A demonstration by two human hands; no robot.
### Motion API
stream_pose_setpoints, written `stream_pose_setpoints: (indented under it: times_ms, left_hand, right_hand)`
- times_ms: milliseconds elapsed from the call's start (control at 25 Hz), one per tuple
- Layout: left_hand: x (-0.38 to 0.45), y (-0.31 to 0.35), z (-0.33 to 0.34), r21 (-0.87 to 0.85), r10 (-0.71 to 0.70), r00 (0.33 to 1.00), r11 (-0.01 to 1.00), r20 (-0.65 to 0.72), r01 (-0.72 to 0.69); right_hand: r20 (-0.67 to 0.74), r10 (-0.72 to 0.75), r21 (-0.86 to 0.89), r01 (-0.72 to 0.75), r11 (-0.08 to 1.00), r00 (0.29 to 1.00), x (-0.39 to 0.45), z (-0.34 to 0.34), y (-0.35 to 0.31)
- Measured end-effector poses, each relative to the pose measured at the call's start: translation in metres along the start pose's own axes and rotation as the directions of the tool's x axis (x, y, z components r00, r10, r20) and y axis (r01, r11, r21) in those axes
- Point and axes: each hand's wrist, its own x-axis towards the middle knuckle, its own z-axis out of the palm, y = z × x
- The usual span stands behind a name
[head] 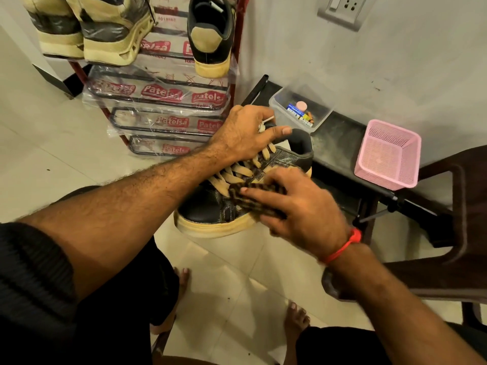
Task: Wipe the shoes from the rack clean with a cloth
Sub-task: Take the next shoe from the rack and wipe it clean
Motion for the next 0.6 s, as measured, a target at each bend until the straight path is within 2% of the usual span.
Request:
stream_pose_setpoints:
  times_ms: [80, 120, 160, 200, 320, 360, 440, 480, 520, 600]
  left_hand:
    - [0.000, 0.003, 0.002, -0.008, 0.022, 1.000, 1.000, 0.016, -0.022]
    - [0.001, 0.003, 0.003, -0.009, 0.025, 1.000, 1.000, 0.015, -0.025]
    - [0.002, 0.002, 0.003, -0.006, 0.024, 1.000, 1.000, 0.012, -0.024]
    - [0.002, 0.001, 0.003, 0.000, 0.026, 1.000, 1.000, 0.012, -0.026]
    - [-0.003, 0.000, 0.003, 0.022, 0.048, 0.998, 0.999, 0.033, -0.049]
    - [-0.004, 0.000, 0.003, 0.021, 0.052, 0.998, 0.998, 0.032, -0.053]
    - [-0.001, 0.000, 0.002, 0.011, 0.034, 0.999, 0.999, -0.006, -0.034]
    - [0.000, 0.000, 0.002, 0.010, 0.016, 1.000, 1.000, -0.024, -0.016]
    - [0.002, -0.001, 0.002, 0.013, -0.004, 0.999, 1.000, -0.032, 0.004]
    - [0.001, -0.001, 0.002, 0.033, -0.031, 0.999, 0.999, -0.017, 0.031]
  right_hand:
    - [-0.127, 0.156, -0.077, -0.166, 0.983, 0.980, 0.004, -0.015, 0.039]
    - [-0.181, 0.233, -0.051, -0.246, 0.968, 0.956, 0.004, -0.020, 0.049]
    - [-0.192, 0.259, 0.007, -0.262, 0.965, 0.947, 0.003, -0.019, 0.050]
    - [-0.163, 0.226, 0.066, -0.218, 0.974, 0.960, 0.002, -0.012, 0.039]
    - [0.007, -0.033, 0.130, 0.032, 0.991, 0.999, -0.004, 0.011, -0.011]
    - [0.027, -0.029, 0.101, 0.026, 0.995, 0.999, -0.001, 0.007, -0.007]
    - [-0.084, 0.157, 0.028, -0.155, 0.988, 0.984, 0.007, -0.006, 0.024]
    - [-0.160, 0.257, 0.045, -0.253, 0.967, 0.953, 0.008, -0.012, 0.036]
    - [-0.186, 0.294, 0.097, -0.280, 0.955, 0.938, 0.008, -0.013, 0.039]
    - [-0.104, 0.176, 0.204, -0.152, 0.967, 0.979, 0.005, -0.001, 0.012]
